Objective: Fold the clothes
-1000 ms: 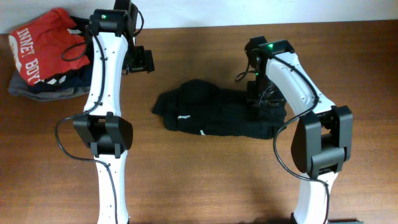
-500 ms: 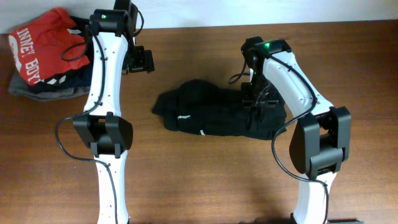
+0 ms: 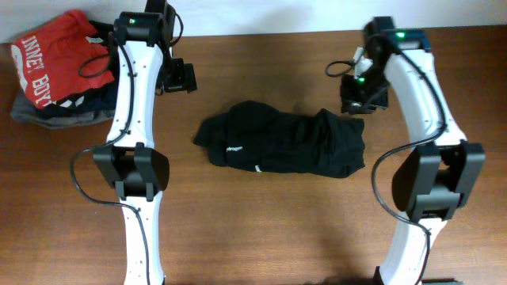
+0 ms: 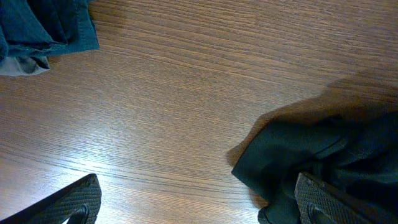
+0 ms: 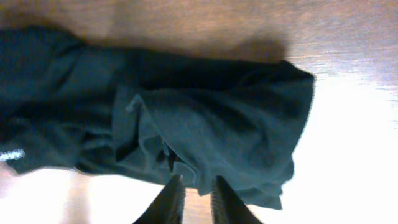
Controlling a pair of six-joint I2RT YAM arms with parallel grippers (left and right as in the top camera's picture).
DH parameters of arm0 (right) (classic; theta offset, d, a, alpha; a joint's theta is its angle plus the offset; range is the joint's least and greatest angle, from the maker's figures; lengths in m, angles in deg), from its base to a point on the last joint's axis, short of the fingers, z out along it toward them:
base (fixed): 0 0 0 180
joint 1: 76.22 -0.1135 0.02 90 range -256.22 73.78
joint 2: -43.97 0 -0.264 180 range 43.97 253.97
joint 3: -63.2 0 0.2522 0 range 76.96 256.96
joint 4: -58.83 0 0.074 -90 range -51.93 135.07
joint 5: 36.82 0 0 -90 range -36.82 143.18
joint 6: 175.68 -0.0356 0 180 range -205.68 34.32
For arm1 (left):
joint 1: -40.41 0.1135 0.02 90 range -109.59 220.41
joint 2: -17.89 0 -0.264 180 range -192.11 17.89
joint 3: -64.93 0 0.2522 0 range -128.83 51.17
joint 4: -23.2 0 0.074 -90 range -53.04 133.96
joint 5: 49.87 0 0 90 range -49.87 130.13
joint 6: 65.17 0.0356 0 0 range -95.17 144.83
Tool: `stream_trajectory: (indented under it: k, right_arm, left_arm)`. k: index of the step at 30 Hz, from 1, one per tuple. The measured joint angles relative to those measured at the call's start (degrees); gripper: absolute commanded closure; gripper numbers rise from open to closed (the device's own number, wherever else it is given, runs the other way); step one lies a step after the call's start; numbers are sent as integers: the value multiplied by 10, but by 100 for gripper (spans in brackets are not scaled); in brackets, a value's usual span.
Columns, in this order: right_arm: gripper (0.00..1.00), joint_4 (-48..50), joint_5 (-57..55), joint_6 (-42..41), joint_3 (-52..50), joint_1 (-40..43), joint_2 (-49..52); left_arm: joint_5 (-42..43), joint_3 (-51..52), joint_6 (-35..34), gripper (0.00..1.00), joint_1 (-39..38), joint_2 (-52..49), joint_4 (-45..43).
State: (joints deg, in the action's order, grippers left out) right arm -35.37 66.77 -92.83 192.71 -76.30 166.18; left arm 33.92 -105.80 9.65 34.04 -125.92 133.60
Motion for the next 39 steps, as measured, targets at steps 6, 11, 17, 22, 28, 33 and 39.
stream_trajectory:
  k: [6, 11, 17, 22, 28, 33, 39]
  right_arm:
    - [79, 31, 167, 116, -64, 51, 0]
    - [71, 87, 286, 186, -156, 76, 1]
    - [47, 236, 365, 210, -298, 82, 7]
    - [40, 303, 398, 206, -357, 82, 8]
    - [38, 261, 405, 206, -345, 83, 8]
    - [29, 190, 391, 205, -289, 83, -3]
    - [1, 121, 324, 193, -206, 94, -58]
  left_arm:
    - [0, 0, 0, 1, 0, 0, 0]
    - [0, 0, 0, 1, 0, 0, 0]
    - [2, 0, 0, 1, 0, 0, 0]
    - [2, 0, 0, 1, 0, 0, 0]
    - [2, 0, 0, 1, 0, 0, 0]
    - [3, 0, 0, 1, 0, 0, 0]
    - [4, 0, 0, 1, 0, 0, 0]
